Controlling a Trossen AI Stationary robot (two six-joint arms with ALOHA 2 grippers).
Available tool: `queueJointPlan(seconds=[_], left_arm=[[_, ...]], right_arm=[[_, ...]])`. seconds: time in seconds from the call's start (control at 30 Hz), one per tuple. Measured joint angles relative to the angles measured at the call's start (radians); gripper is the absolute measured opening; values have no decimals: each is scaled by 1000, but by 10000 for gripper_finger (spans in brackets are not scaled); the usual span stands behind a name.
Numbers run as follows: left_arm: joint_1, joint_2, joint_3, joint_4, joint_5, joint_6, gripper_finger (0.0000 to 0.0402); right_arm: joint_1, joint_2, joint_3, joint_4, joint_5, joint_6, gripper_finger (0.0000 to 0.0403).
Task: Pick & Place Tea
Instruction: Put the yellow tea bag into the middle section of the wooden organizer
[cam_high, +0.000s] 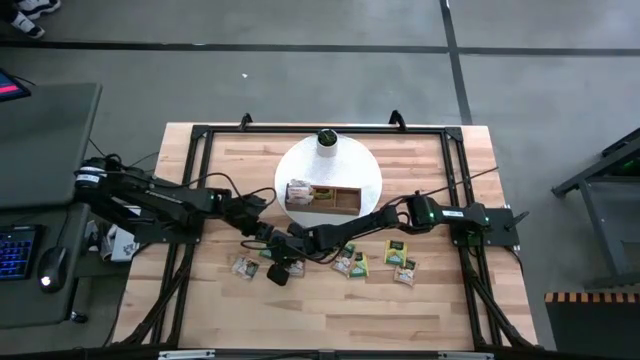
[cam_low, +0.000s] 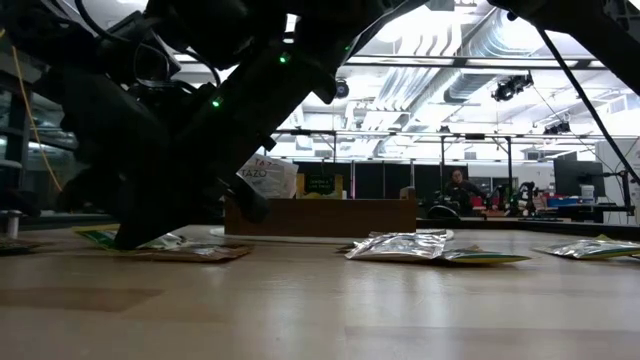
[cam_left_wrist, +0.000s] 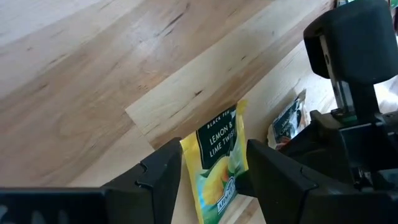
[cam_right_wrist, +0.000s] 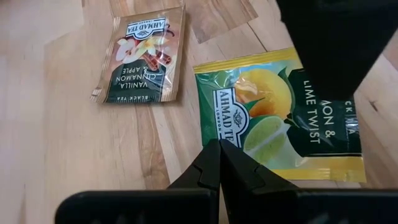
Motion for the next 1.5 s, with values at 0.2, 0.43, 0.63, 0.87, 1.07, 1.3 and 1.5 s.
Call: queueJointPlan(seconds=[0.2, 0.43, 0.63, 0.87, 1.07, 1.3, 1.5], left_arm=[[0, 0, 0, 0, -3, 2, 151], [0, 0, -1, -1, -4, 26, 38], [0, 0, -1, -1, -3, 54, 4], [0, 0, -1, -2, -3, 57, 1], [0, 0, -1, -10, 1, 59, 0], [0, -1, -2, -28, -4, 70, 0], [0, -1, -2, -23, -7, 74, 0]], right_arm=[[0, 0, 0, 0, 0, -1, 0], [0, 0, 0, 0, -3, -2, 0], [0, 0, 0, 1, -7, -2, 0], [0, -1, 0, 8, -19, 0, 0], [0, -27, -4, -6, -27, -12, 1], [2, -102, -4, -46, -4, -60, 1], [2, -204, -4, -78, 4, -76, 1]])
